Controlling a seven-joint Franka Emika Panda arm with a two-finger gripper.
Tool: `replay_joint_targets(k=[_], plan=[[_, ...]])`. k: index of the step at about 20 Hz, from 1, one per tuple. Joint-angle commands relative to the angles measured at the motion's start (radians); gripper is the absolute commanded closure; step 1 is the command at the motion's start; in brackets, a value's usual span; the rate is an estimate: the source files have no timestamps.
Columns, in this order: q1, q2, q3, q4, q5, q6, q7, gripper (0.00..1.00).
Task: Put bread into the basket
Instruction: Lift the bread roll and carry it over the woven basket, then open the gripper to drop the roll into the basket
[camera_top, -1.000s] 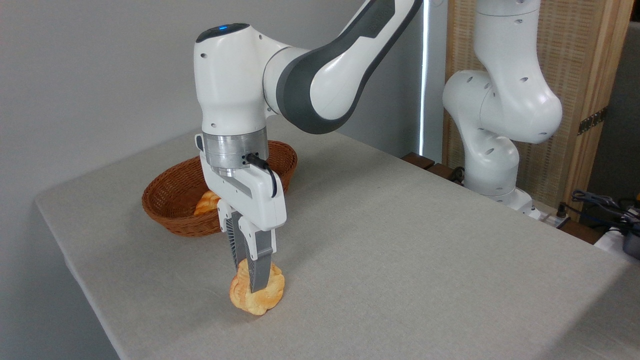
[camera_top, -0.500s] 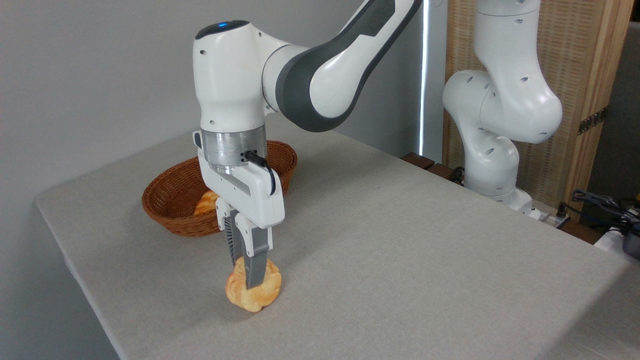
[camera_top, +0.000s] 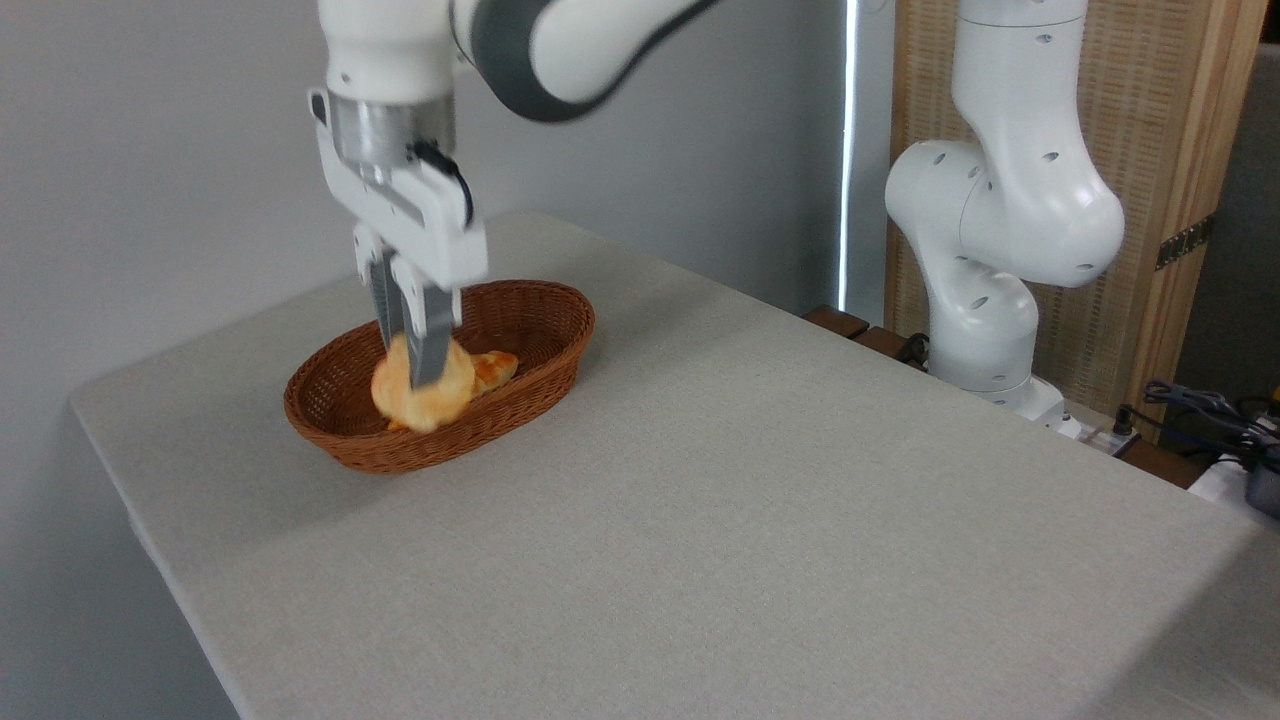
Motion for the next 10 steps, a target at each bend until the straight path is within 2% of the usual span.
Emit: replay_joint_targets(k=[1,2,3,5,6,10], plan=[[0.0,0.024,-0.17,0.019,-0.017,-0.013,-0.222,0.63],[0.0,0.024,-0.193,0.019,-0.019,-0.01,-0.262,0.61],[0.0,0.024,-0.211,0.019,-0.03,-0.01,-0.29,0.52],[0.0,0.025,-0.232,0.018,-0.05,-0.01,-0.338,0.04],[0.0,0.027,-0.236,0.018,-0.045,-0.01,-0.355,0.0],[0.0,0.036,-0.236,0.016,-0.044,-0.01,-0.35,0.0]])
